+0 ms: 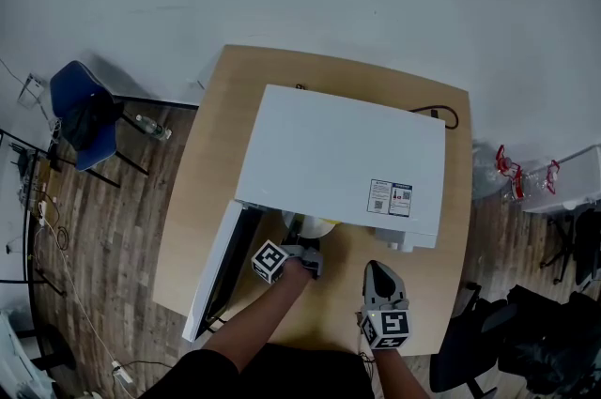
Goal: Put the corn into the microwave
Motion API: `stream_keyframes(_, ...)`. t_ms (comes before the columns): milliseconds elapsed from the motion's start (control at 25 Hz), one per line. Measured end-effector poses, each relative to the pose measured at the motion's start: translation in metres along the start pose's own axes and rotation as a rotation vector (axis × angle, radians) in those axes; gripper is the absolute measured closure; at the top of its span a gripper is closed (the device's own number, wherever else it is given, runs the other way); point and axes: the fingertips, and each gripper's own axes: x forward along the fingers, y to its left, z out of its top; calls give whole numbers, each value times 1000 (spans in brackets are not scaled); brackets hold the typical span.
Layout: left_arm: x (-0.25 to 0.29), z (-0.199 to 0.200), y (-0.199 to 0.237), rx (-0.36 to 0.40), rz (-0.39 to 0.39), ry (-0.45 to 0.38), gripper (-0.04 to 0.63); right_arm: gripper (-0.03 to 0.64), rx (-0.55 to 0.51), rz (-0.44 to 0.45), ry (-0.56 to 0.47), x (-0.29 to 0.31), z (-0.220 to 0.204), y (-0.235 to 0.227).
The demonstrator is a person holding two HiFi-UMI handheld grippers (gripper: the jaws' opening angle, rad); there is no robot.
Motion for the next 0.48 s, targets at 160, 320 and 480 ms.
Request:
stream_keyframes(160,-1,1,-3,-8,-14,-1,542,557,-3,25,-13,0,5,10)
stream_keyframes(320,-3,0,-5,14,3,9,501,557,-7,43,-7,-1,3,19)
stream_keyframes(480,-8,3,0,38,55,18,439,557,-13,55,-10,-1,4,27)
